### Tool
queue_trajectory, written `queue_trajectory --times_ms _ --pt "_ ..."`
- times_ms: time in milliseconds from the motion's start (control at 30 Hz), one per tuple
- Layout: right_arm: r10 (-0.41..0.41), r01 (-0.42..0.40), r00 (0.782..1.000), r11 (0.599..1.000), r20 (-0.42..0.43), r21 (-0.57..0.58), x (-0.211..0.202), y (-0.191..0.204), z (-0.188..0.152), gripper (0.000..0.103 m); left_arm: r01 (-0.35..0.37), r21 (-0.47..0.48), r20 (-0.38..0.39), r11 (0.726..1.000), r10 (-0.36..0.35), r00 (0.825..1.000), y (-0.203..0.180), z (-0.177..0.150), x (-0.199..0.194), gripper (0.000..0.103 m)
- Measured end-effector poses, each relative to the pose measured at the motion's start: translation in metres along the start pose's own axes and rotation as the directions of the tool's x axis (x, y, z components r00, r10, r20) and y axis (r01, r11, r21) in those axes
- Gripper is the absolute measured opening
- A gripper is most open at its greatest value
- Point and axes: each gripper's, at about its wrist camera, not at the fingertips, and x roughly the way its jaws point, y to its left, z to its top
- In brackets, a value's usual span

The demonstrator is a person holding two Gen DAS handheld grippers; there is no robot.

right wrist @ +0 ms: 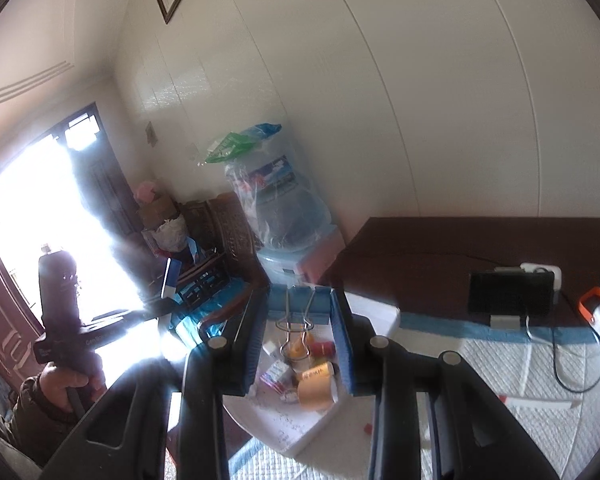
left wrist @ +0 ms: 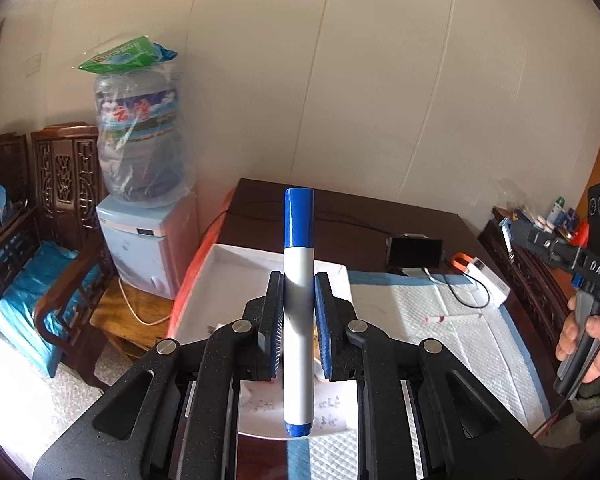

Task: Organize rigid objects
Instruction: 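Carry the white marker and blue clip into the white tray and open both tools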

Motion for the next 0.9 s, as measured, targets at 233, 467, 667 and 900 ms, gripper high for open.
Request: queue_trajectory --times_ms 233,467,667,900 --pt "0.066 -0.060 0.995 0.994 0.076 -0.089 0.014 0.032 0.045 0.031 -0.029 -0.011 0.091 1.000 0.030 0.995 0.022 0.047 -0.004 0.014" --pt "0.092 -0.097 0.992 0.994 -0.081 -0.051 0.078 0.033 0.017 0.031 0.000 -0.105 -0.018 0.995 -0.002 1.000 0.045 0.033 0.050 0.014" --pt "0.057 -0.049 0.953 0.998 -0.298 0.034 0.150 -0.005 -0.037 0.031 -0.033 -0.154 -0.210 0.988 0.000 0.978 0.061 -0.006 0.129 0.014" --pt "-0.008 0.036 0.892 0.998 -0.453 0.055 0.209 -0.038 -0.079 0.031 -0.049 -0.147 -0.322 0.988 -0.001 0.947 0.058 -0.033 0.181 0.014"
